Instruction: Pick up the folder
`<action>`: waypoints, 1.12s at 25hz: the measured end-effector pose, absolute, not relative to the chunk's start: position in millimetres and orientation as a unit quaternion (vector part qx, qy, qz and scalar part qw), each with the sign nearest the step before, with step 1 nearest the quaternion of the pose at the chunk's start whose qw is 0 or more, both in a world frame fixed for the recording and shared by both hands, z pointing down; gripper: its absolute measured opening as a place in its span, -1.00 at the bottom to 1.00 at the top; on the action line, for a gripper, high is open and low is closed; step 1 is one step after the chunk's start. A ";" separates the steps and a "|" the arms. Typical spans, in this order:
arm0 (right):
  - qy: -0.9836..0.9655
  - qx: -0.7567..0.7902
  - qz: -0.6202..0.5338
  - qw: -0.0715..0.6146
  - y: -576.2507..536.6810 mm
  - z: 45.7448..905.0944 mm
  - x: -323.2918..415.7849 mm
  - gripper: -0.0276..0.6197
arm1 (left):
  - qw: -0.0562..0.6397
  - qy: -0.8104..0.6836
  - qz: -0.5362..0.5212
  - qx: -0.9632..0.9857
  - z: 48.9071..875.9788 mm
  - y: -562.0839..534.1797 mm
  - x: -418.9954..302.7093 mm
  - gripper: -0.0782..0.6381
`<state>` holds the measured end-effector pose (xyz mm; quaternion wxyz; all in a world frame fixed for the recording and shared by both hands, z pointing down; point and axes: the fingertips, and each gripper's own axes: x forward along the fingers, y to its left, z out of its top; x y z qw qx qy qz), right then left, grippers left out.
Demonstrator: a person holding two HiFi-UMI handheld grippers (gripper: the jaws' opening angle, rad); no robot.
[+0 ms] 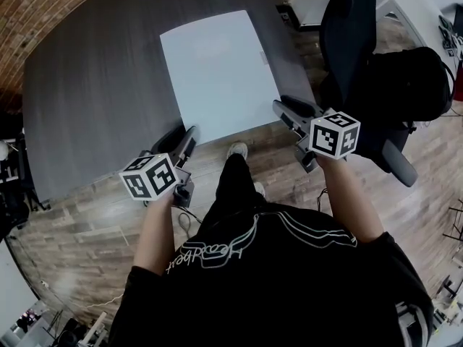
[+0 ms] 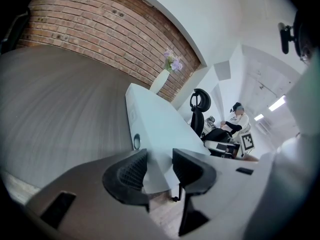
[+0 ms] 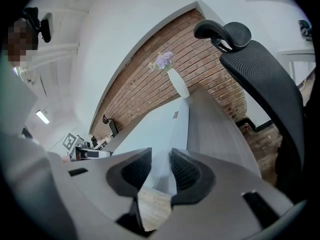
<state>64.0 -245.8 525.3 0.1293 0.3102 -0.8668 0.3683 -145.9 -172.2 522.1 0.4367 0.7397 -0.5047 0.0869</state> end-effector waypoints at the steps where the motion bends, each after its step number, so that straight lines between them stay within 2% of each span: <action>1: -0.866 0.310 0.369 0.129 -241.8 525.5 64.7 -0.60 | 0.437 -0.504 0.087 0.740 522.3 -168.4 -145.2 -0.34; 28: -0.869 0.296 0.369 0.145 -175.5 522.8 85.5 -0.60 | 0.449 -0.510 0.072 0.730 519.6 -104.6 -123.6 -0.34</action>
